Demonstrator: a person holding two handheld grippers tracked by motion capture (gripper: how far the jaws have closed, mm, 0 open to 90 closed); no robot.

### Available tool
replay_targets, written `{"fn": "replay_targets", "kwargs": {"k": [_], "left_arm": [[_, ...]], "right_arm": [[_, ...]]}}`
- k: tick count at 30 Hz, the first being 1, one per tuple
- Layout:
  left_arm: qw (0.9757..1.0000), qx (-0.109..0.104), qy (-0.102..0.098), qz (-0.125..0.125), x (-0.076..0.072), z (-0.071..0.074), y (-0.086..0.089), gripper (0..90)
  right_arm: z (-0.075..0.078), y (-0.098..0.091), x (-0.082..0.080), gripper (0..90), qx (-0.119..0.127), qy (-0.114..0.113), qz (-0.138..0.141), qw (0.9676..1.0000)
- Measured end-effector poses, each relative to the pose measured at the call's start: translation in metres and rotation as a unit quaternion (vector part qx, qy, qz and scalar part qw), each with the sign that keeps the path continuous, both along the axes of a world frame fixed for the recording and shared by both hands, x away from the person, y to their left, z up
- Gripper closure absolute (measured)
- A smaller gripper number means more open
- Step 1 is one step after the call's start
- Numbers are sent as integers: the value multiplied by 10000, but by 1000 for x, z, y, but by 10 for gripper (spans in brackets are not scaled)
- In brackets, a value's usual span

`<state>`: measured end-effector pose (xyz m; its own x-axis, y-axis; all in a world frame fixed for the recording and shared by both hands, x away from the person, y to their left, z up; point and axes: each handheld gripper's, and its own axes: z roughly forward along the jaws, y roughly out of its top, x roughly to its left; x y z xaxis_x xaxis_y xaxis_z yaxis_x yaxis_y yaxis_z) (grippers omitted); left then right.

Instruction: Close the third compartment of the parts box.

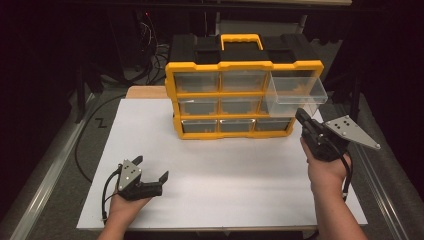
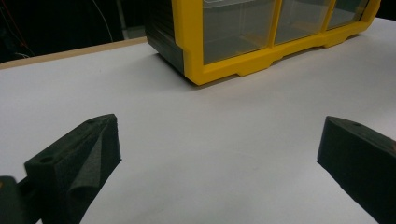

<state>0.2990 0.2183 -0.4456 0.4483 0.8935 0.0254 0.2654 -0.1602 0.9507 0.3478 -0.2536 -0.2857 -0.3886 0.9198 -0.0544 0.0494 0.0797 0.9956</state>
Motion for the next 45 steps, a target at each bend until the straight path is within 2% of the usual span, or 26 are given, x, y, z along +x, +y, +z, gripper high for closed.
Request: {"fn": "replay_targets", "kwargs": {"k": [13,24,45], "left_arm": [[10000,-18,-38,6,-1,1,1,4],[10000,-39,-67,8,-1,1,1,4],[9999,-95,-96,11,-1,2,3,4]], "right_arm": [[21,1,0,900,7,-155,-25,9999],[23,2,6,900,-13,-149,-80,9999],[30,5,29,900,-44,-40,-246,9997]]}}
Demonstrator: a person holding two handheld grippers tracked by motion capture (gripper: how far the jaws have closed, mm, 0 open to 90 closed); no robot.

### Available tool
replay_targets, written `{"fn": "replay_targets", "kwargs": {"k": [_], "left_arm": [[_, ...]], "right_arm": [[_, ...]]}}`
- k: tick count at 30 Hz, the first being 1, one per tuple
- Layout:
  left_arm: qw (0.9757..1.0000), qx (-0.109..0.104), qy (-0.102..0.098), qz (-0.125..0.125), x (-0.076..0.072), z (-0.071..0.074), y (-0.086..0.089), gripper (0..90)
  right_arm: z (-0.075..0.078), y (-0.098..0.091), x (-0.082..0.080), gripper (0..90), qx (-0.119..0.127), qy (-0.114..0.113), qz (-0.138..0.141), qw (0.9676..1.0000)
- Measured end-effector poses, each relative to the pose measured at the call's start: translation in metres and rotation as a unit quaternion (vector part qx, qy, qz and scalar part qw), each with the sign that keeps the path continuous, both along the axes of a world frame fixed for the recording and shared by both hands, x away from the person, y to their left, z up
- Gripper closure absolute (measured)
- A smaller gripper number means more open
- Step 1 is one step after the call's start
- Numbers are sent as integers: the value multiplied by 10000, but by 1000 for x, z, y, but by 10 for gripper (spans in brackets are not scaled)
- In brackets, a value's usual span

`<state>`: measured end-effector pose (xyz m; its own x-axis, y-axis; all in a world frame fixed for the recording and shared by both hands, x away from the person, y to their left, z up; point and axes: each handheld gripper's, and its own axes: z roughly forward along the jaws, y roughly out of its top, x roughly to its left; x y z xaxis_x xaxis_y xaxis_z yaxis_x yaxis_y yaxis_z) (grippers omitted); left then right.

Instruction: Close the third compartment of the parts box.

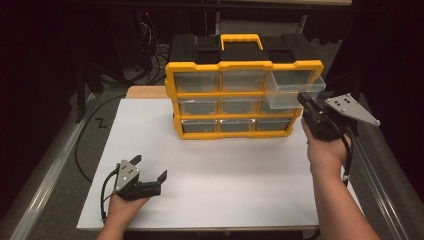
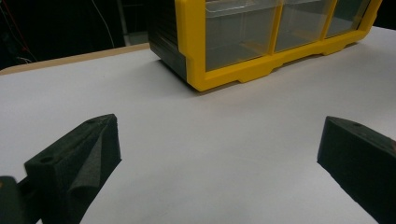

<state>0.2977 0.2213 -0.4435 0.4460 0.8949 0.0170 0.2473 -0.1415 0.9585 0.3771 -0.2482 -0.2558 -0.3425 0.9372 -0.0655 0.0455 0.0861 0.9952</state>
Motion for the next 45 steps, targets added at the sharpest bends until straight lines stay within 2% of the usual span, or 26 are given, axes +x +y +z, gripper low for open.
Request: {"fn": "replay_targets", "kwargs": {"k": [29,40,45], "left_arm": [[10000,-13,-2,-9,0,0,0,3],[10000,-20,-3,-6,0,0,0,3],[10000,-19,-4,-9,0,0,1,4]], "right_arm": [[-1,2,9,900,-80,36,-52,9999],[2,4,22,900,-105,72,-128,9998],[3,8,33,900,-133,107,-205,9996]]}}
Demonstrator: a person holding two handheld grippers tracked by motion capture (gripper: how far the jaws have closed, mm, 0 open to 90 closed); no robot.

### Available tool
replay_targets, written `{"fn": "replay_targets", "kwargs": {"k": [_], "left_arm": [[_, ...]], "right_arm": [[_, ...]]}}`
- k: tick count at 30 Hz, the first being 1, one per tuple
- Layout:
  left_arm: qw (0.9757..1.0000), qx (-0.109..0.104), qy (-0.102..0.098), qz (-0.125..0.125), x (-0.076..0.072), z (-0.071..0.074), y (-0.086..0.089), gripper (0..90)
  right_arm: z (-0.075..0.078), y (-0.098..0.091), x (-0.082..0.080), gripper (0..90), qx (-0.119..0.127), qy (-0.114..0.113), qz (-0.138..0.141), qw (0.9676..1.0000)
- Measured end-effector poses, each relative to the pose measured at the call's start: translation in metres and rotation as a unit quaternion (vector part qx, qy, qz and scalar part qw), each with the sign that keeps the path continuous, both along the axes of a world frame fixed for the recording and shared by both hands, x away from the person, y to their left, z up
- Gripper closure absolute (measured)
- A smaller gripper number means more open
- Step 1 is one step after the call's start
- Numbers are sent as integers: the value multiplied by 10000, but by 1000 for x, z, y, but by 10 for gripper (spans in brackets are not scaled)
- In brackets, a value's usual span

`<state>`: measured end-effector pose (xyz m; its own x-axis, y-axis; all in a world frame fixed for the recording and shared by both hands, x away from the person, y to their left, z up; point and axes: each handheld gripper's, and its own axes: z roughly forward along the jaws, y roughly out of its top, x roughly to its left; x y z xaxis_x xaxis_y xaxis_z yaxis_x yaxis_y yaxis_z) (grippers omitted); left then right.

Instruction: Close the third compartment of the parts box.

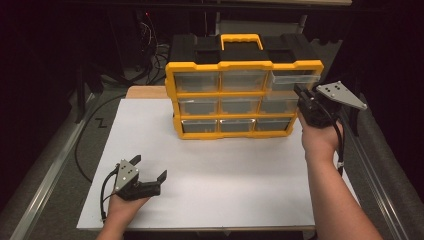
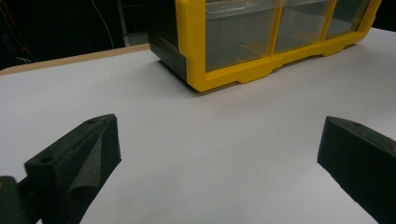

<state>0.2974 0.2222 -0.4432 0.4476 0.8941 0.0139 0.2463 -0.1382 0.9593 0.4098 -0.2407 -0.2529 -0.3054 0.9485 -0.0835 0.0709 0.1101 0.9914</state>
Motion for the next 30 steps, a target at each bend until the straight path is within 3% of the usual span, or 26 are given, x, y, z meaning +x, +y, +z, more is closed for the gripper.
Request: {"fn": "replay_targets", "kwargs": {"k": [19,30], "left_arm": [[10000,3,-10,-12,1,0,1,3],[10000,-4,-8,-37,2,0,0,3]], "right_arm": [[3,12,33,900,-133,152,-223,9995],[5,12,32,900,-152,170,-236,9995]]}}
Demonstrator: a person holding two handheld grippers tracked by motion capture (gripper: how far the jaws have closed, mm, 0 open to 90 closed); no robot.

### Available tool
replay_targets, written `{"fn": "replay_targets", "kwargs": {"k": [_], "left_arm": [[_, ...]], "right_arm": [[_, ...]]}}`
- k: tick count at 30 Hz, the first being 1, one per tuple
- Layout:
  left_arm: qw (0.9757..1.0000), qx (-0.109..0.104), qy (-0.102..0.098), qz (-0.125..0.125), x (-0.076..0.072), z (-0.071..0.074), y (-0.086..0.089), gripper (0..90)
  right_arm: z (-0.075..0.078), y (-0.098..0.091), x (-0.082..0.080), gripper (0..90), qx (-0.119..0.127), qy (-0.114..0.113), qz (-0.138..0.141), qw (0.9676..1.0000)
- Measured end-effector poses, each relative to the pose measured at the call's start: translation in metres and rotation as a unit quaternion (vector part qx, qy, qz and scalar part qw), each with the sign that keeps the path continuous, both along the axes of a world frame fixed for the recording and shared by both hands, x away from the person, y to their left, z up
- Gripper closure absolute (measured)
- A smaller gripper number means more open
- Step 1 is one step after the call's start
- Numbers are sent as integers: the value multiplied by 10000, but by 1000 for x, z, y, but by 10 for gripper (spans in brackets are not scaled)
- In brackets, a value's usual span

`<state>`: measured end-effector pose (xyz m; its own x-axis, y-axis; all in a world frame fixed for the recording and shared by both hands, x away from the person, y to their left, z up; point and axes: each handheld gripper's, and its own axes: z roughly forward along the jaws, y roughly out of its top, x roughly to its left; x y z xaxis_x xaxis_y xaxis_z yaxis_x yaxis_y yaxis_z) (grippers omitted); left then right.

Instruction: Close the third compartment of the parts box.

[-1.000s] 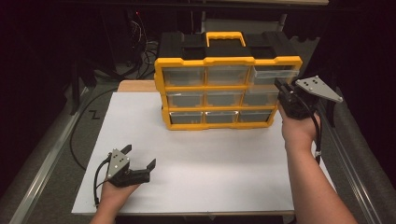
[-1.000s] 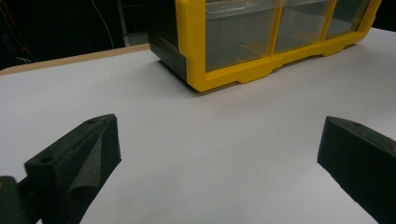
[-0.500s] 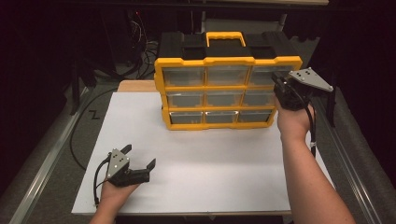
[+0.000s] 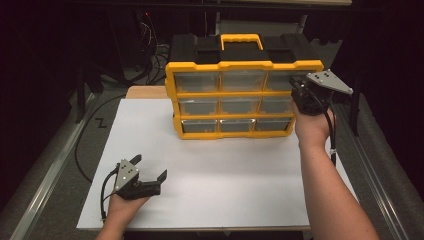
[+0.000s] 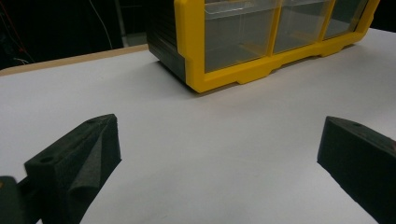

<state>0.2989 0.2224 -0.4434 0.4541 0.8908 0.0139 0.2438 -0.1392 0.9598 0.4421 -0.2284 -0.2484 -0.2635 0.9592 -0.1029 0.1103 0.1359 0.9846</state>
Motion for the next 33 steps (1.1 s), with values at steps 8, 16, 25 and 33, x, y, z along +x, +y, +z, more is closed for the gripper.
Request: {"fn": "replay_targets", "kwargs": {"k": [8,16,25,33], "left_arm": [[10000,2,14,17,2,-1,0,4],[10000,2,11,24,0,0,-1,4],[10000,6,13,28,0,0,-1,3],[10000,19,22,23,0,-1,-1,3]], "right_arm": [[-1,-5,-17,900,84,-48,117,9999],[-6,-11,-49,900,82,-104,369,9992],[-29,-7,-73,900,-43,2,673,9977],[-64,0,-84,900,-60,231,894,9957]]}}
